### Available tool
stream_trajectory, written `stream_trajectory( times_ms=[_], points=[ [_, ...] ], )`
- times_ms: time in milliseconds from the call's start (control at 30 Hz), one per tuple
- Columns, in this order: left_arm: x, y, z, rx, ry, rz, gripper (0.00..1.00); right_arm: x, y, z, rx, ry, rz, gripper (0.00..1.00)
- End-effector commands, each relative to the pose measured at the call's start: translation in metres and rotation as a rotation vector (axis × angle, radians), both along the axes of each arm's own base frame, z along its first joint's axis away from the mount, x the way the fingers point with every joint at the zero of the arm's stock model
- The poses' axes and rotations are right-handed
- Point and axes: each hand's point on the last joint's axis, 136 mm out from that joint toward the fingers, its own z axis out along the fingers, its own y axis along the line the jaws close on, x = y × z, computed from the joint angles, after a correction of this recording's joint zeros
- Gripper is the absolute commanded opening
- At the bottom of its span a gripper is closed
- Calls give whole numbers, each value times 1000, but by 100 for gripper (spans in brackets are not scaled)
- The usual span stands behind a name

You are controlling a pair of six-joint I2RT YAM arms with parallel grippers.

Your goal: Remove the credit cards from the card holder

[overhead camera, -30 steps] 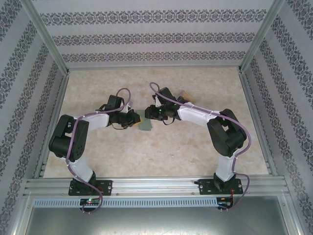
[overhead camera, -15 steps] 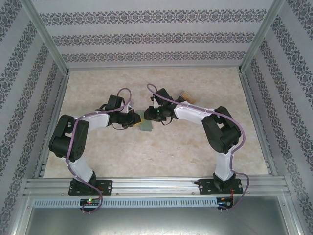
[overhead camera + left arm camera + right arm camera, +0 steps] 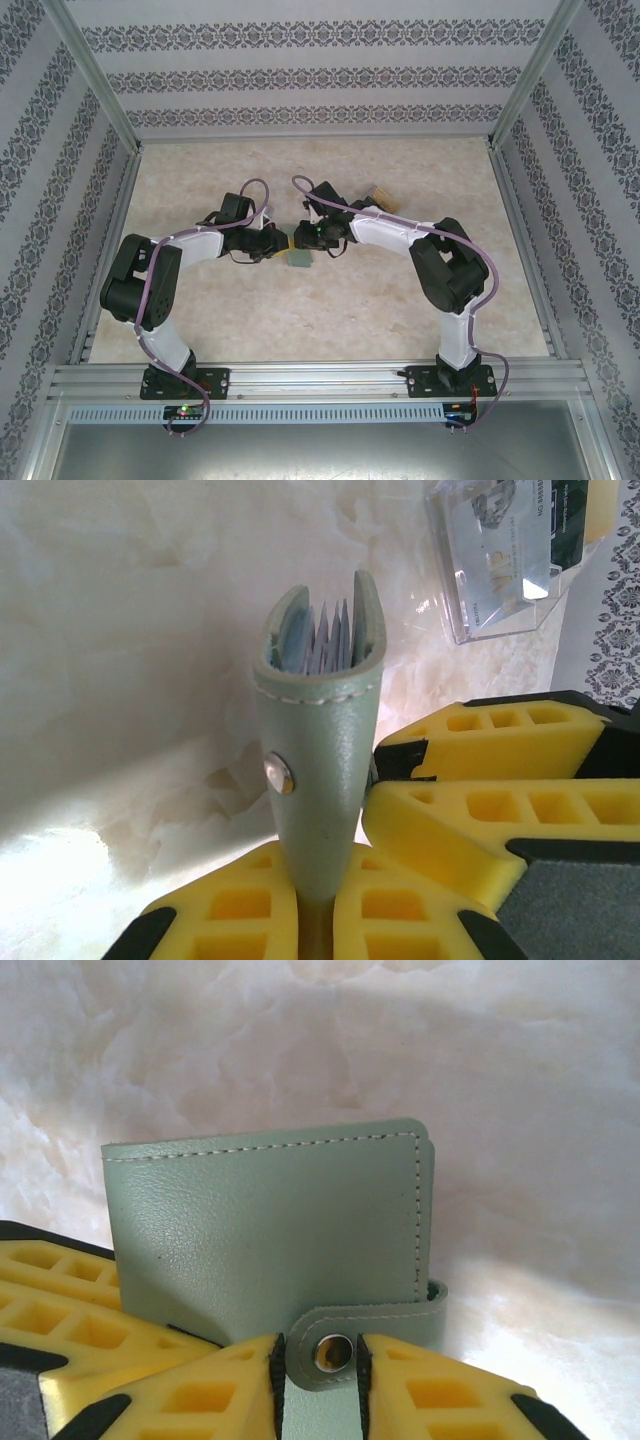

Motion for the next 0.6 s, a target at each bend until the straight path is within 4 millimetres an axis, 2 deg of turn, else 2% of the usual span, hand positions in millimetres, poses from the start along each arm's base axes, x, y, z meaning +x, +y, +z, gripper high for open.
stream_trajectory(
  times_ms=[0,167,233,400,567],
  points=[
    [2,-6,13,-10,-41,-41,0,3,-12,-15,-107,-1,-25,24],
    [0,-6,10,-3,-27,-44,0,7,-25,-18,-180,-11,-58,11],
    [0,-6,9,-2,-27,-44,0,7,-29,-20,-203,-11,-71,1],
    [0,-6,9,-1,-24,-43,0,9,-47,-29,-255,5,-135,0],
    [-1,-5,7,1,-19,-43,0,13,-68,-29,-312,-1,-204,0]
  ],
)
